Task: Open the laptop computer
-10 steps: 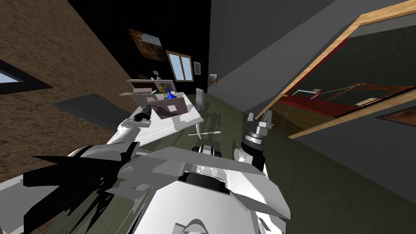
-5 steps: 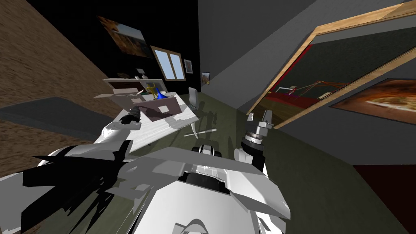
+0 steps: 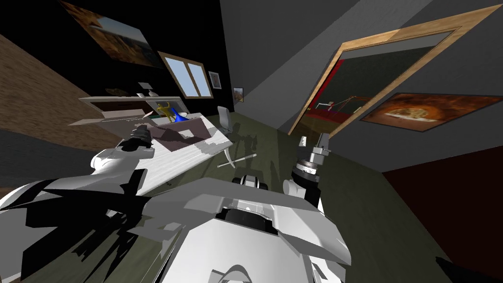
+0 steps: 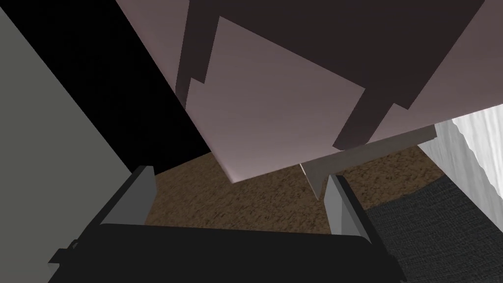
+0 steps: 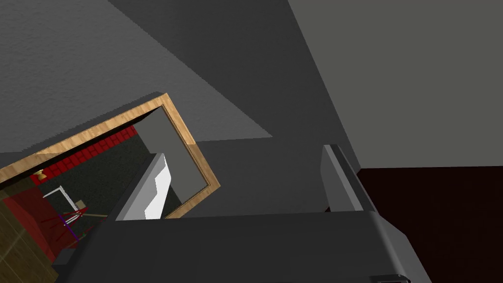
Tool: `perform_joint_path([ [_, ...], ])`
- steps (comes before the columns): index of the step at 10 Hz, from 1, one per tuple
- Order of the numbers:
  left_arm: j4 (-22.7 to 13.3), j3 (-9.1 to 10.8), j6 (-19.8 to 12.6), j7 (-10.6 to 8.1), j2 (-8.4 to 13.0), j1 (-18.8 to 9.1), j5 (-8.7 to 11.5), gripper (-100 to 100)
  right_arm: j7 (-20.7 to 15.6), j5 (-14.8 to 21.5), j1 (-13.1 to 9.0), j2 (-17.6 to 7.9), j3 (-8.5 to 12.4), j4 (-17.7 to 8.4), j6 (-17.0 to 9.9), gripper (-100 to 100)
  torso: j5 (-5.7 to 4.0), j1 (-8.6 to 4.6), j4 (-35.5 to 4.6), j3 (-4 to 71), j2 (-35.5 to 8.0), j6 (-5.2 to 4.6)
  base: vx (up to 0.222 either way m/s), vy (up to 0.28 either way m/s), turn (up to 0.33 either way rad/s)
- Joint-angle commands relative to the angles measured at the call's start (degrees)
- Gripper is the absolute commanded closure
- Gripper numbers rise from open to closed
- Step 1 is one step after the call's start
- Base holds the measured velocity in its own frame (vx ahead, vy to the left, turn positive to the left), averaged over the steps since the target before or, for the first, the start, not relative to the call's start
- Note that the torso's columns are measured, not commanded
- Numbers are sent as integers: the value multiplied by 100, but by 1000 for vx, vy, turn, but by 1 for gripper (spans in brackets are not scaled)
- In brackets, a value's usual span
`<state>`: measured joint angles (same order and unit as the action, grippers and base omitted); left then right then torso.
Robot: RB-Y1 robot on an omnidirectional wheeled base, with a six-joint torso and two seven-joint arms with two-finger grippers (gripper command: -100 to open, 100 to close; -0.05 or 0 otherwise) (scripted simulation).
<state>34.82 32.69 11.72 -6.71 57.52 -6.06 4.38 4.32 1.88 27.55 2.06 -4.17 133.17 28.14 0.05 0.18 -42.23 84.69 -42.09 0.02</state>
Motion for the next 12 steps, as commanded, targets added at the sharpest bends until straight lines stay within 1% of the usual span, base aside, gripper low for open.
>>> perform_joint_path([
  [1, -555, -60, 89, -27, 59, -80, -5, -100, 0, 0, 0, 0, 0, 0, 0, 0, 2, -2, 0, -2, -4, -2, 8, 8, -9],
  [3, -612, -60, 89, -27, 59, -80, -5, -100, 0, 0, 0, 0, 0, 0, 0, 0, -5, -18, -6, -13, -20, -2, 4, 4, -1],
  [4, -754, 208, 304, -93, 316, -8, 106, -100, 0, 0, 0, 0, 0, 0, 0, 0, -7, -23, -7, -14, -23, -4, -37, -59, -350],
  [5, -1272, 208, 411, -93, 409, -19, 106, -100, 0, 0, -2, 1, -2, -1, 0, 0, -15, -45, -8, -16, -29, -15, -62, -79, -437],
  [6, -1564, 170, 472, -93, 409, -142, 106, -100, 0, 0, -2, 1, -2, 0, 0, 0, -12, -43, -9, -21, -33, -4, -43, -43, -90],
  [7, -1246, 218, 490, -108, 350, 40, 154, -100, 0, 0, -1, 1, -1, 0, 0, 0, -5, -21, -9, -20, -28, 4, -16, -18, 14],
  [8, -854, -19, 89, -27, 59, -80, -5, 100, 0, 0, 0, 0, 0, 0, 0, 0, -1, -5, -4, -9, -13, -3, 35, 77, 300],
  [9, -612, -18, 89, -27, 59, -80, -5, 100, 0, 0, 2, -1, 2, 0, 0, 0, 9, 23, 1, 1, 4, 4, 57, 98, 446],
  [10, -612, -60, 89, -27, 59, -80, -5, 100, 0, 0, 2, -2, 2, 0, 0, 0, 4, 14, 1, 3, 2, 2, 49, 46, 188],
  [11, -259, -288, -232, 38, -235, -152, -116, 100, 0, 0, 1, -1, 1, 0, 0, 0, -4, -22, -2, -5, -9, -11, 67, 70, 295],
  [12, -491, -328, -220, 38, -288, -152, -116, 100, 0, 0, 2, -1, 2, 0, 0, 0, -7, -22, -3, -8, -12, -3, 76, 57, 383],
])
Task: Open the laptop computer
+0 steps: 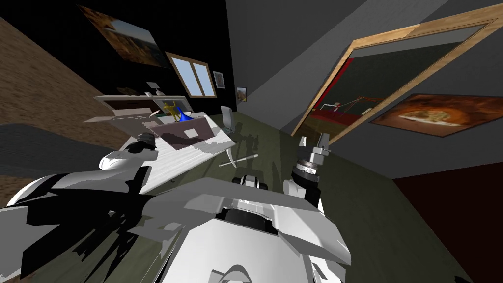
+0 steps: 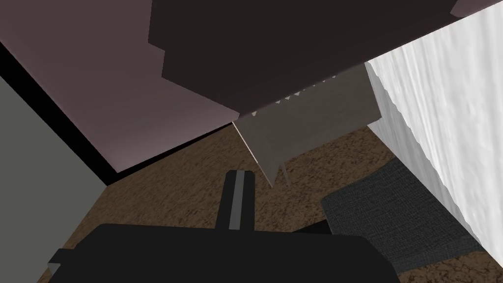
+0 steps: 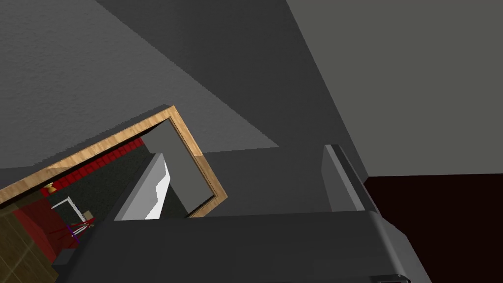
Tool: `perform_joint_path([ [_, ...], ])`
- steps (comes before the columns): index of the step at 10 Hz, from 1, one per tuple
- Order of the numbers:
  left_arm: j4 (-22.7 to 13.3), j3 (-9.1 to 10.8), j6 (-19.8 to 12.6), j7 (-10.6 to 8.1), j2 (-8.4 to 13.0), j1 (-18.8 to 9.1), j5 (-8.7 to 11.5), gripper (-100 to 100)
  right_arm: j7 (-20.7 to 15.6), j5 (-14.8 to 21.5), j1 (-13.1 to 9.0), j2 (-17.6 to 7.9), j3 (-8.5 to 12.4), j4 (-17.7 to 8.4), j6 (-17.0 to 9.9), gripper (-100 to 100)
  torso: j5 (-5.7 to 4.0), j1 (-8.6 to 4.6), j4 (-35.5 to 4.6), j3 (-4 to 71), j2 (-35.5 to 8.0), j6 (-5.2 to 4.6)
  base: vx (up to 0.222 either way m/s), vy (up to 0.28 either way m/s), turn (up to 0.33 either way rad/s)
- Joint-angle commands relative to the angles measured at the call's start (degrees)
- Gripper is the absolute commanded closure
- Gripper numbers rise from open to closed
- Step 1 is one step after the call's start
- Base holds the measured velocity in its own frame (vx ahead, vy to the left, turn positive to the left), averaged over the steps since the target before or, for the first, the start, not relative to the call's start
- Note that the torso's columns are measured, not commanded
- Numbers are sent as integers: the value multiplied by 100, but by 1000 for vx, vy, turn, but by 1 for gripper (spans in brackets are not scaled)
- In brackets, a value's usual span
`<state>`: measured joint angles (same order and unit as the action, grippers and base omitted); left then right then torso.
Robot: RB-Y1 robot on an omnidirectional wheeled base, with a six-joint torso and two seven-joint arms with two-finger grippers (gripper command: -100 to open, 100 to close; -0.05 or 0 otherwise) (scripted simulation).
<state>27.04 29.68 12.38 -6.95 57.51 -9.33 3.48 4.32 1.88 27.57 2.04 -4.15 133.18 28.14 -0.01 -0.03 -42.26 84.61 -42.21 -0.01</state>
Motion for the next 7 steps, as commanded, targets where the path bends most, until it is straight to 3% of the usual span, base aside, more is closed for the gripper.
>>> perform_joint_path([
  [1, 728, -27, -299, 62, -289, 176, -25, 100, 0, 0, 0, 0, 0, 0, 0, 0, 2, -2, -3, -7, -11, 8, 38, 13, 145],
  [2, 825, -27, -299, 62, -289, 176, -25, 100, 0, 0, -2, 1, -1, 0, 0, 0, -6, -14, -7, -10, -20, -10, 4, 2, -61],
  [3, 1005, -295, -576, 128, -554, 104, -136, 100, 0, 0, -3, 1, -2, -1, 0, 0, -5, -15, -7, -14, -25, -6, 43, 58, 341],
  [4, 1389, -295, -621, 128, -639, 104, -136, 100, 0, 0, 0, 0, 0, 0, 0, 0, 4, 15, -3, -7, -9, 13, 67, 54, 438],
  [6, 1486, -295, -621, 128, -639, 104, -136, 100, 0, 0, -2, 0, -1, -1, 0, 0, 1, 0, 0, 0, -3, -12, 22, 14, 8],
  [7, 1868, -531, -942, 193, -956, 33, -247, 100, 0, 0, -3, 1, -2, -1, 0, 0, -3, -9, -3, -6, -12, -6, 50, 38, 339],
])
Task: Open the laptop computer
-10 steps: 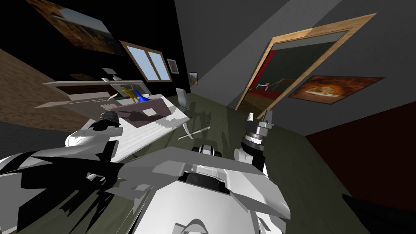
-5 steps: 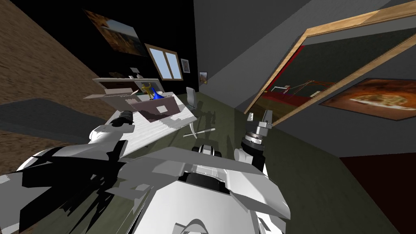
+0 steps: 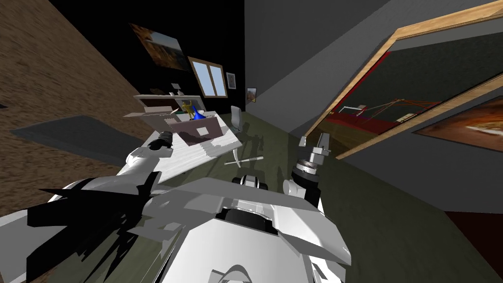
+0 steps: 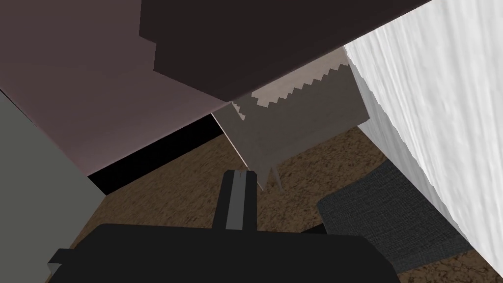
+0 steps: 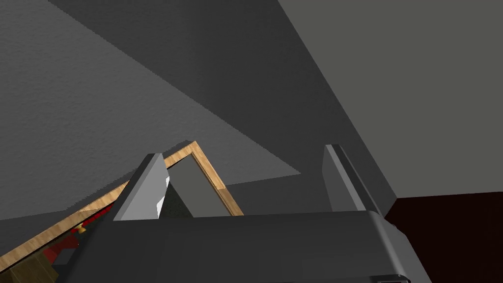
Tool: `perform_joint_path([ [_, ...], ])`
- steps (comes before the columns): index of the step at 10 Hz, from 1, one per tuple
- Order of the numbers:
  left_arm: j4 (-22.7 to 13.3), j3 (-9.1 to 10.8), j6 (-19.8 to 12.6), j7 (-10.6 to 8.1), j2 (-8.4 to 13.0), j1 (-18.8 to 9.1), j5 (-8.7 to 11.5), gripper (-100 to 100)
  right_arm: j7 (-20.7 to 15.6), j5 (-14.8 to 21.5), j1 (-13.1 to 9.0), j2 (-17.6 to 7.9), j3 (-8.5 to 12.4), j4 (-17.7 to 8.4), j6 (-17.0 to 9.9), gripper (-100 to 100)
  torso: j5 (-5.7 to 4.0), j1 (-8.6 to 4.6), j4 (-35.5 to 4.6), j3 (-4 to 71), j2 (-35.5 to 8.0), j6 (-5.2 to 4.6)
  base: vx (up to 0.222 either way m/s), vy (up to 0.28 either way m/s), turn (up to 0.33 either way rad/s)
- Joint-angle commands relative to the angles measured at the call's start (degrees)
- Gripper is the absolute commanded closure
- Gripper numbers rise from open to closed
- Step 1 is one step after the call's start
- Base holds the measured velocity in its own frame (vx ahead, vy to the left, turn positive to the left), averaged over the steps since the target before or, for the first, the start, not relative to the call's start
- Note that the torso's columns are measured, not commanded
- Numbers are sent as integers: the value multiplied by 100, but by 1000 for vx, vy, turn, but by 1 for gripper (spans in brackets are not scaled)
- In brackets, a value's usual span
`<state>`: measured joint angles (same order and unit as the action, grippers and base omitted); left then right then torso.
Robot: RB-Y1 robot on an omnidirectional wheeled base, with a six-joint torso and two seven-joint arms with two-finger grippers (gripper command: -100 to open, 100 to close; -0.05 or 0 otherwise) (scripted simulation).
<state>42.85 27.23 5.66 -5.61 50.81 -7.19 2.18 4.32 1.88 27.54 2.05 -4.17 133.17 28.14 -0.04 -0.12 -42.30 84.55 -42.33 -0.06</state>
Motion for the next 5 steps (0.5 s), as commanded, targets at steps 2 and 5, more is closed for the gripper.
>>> perform_joint_path([
  [2, -38, -319, -270, 60, -318, -181, -117, 100, 0, 0, 2, -1, 1, 0, 0, 0, 10, 24, 5, 7, 14, 11, 64, 41, 235],
  [5, 398, -319, -270, 60, -318, -181, -117, 100, 0, 0, 0, 0, 0, 0, 0, 0, -1, -1, -4, -7, -10, 3, -3, 4, -2],
])
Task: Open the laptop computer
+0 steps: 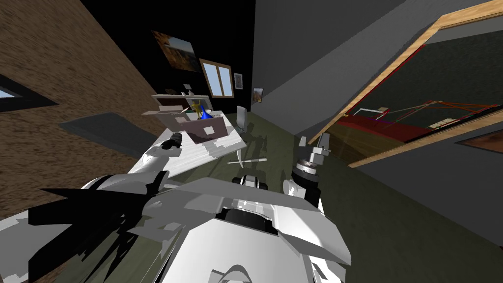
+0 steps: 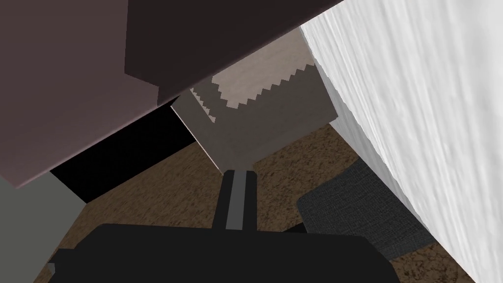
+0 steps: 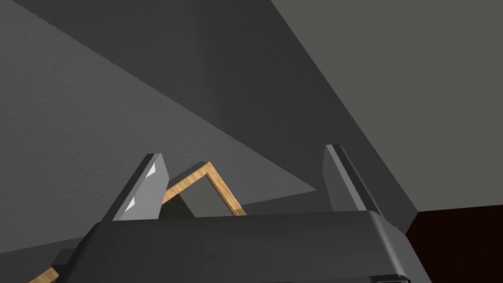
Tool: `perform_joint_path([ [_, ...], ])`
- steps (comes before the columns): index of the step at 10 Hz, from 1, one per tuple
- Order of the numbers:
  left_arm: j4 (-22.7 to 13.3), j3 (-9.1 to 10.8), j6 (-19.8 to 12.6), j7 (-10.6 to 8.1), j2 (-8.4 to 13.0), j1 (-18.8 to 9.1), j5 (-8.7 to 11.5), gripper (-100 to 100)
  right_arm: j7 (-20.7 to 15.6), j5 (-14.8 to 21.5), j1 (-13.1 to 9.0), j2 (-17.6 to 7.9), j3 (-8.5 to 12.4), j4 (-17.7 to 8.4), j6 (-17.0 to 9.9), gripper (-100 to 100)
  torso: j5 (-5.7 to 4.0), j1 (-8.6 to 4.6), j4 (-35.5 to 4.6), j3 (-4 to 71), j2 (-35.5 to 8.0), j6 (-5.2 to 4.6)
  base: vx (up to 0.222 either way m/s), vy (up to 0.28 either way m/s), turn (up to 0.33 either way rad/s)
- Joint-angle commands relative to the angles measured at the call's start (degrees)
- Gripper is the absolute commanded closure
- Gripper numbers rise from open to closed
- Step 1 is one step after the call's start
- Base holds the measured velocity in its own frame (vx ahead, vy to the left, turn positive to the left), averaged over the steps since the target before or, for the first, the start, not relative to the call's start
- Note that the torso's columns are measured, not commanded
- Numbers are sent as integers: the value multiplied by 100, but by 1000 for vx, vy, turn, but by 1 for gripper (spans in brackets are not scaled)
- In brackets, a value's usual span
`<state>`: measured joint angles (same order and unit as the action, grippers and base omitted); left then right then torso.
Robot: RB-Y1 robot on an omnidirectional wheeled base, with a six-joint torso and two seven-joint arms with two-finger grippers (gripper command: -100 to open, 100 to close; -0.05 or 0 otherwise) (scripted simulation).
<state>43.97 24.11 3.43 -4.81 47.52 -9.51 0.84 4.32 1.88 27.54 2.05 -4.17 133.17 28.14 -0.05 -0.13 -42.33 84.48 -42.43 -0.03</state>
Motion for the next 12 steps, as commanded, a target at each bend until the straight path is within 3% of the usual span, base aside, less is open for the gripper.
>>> perform_joint_path([
  [1, 443, -6, -47, -21, 11, 51, 17, 100, 0, 0, 0, 0, 0, 0, 0, 0, 2, 4, 2, 4, 6, 3, -9, -7, 3],
  [2, 453, -6, -47, -21, 11, 51, 17, 100, 0, 0, 0, 0, 0, 0, 0, 0, 4, 10, 4, 8, 13, 4, -5, -5, 2],
  [3, 606, -274, -277, 45, -250, -21, -94, 100, 0, 0, 0, 0, 0, 0, 0, 0, 6, 15, 6, 11, 17, 4, 63, 44, 375],
  [4, 806, -274, -368, 45, -339, -21, -94, 100, 0, 0, 3, -1, 1, 1, 0, 0, 12, 33, 11, 20, 36, 13, 82, 49, 423],
  [6, 1113, -274, -368, 45, -339, -21, -94, 100, 0, 0, 1, -1, 1, 0, 0, 0, 4, 10, 6, 13, 17, -7, 32, 16, 12],
  [7, 1323, -533, -605, 110, -647, -93, -204, 100, 0, 0, 0, 0, 0, 0, 0, 0, 1, 0, 2, 2, 3, -2, 62, 53, 304],
  [9, 1529, -542, -690, 110, -688, -93, -204, 100, 0, 0, 2, -1, 1, 0, 0, 0, 8, 20, 7, 12, 18, 11, 61, 21, 279],
  [12, 1773, -542, -690, 110, -688, -93, -204, 100, 0, 0, 0, 0, 0, 0, 0, 0, 3, 6, 0, 0, 0, 4, -2, -1, -19],
])
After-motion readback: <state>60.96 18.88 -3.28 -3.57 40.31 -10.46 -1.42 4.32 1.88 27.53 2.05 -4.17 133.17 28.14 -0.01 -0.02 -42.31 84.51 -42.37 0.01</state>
